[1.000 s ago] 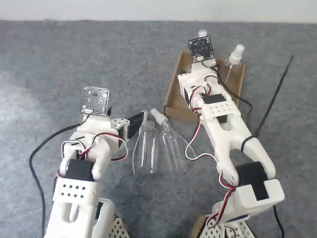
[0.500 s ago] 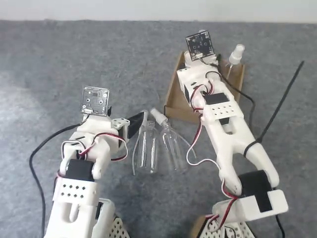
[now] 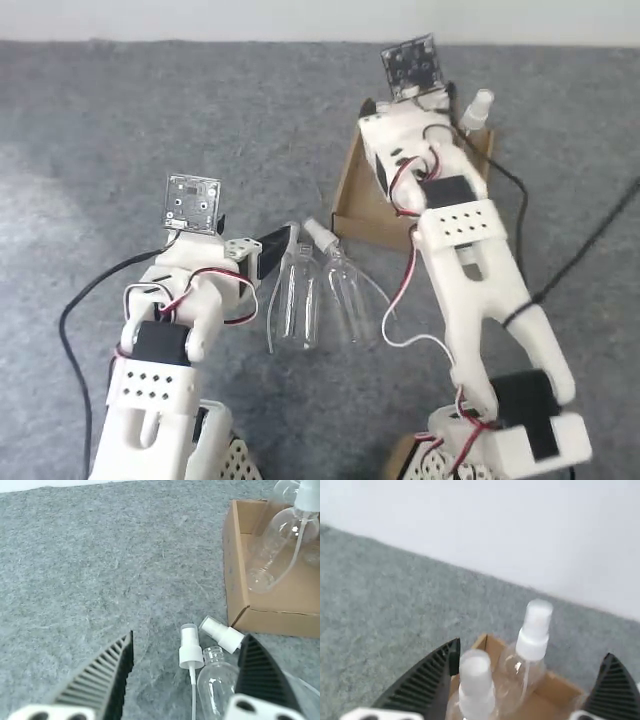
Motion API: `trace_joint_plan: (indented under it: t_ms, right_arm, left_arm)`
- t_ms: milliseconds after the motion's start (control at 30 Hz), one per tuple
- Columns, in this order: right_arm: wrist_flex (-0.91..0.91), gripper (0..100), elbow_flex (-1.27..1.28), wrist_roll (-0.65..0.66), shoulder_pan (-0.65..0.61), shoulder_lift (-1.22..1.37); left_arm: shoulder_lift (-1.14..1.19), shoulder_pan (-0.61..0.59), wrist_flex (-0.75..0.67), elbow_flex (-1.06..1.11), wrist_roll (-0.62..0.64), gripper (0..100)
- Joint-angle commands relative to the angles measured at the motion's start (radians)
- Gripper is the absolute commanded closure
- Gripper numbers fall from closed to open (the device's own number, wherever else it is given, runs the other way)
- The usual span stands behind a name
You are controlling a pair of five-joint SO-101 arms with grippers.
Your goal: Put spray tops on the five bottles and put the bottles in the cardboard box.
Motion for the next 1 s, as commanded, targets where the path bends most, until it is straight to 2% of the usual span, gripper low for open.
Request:
trace_joint_plan:
  t_ms: [0,100,267,467,533,633,767,967]
  right_arm:
    - [0.094,63.0,-0.132,0.017,0.002,-0.139]
    - [0.226,63.0,-0.175,0.011,-0.005,-0.193]
    - [0.573,63.0,-0.204,0.009,-0.085,-0.317]
    - [0.949,63.0,-0.195,0.006,-0.289,-0.430]
    - [1.020,63.0,-0.155,-0.031,-0.361,-0.424]
    - [0.987,63.0,-0.034,-0.150,-0.435,-0.397]
    - [0.808,63.0,0.164,-0.204,-0.464,-0.355]
    - [0.613,63.0,0.370,-0.207,-0.460,-0.303]
  left_arm:
    - [-0.006,-0.003,-0.026,-0.007,-0.005,69]
    - [-0.006,-0.008,-0.026,-0.007,-0.005,69]
    - [-0.006,-0.009,-0.026,-0.007,-0.005,69]
    - [-0.006,-0.011,-0.028,-0.007,-0.005,69]
    - [-0.006,-0.023,-0.028,-0.012,-0.005,69]
    - [-0.006,-0.129,-0.052,-0.033,0.012,69]
    - [-0.006,-0.296,-0.057,-0.071,0.127,69]
    - [-0.002,-0.308,-0.057,-0.071,0.126,69]
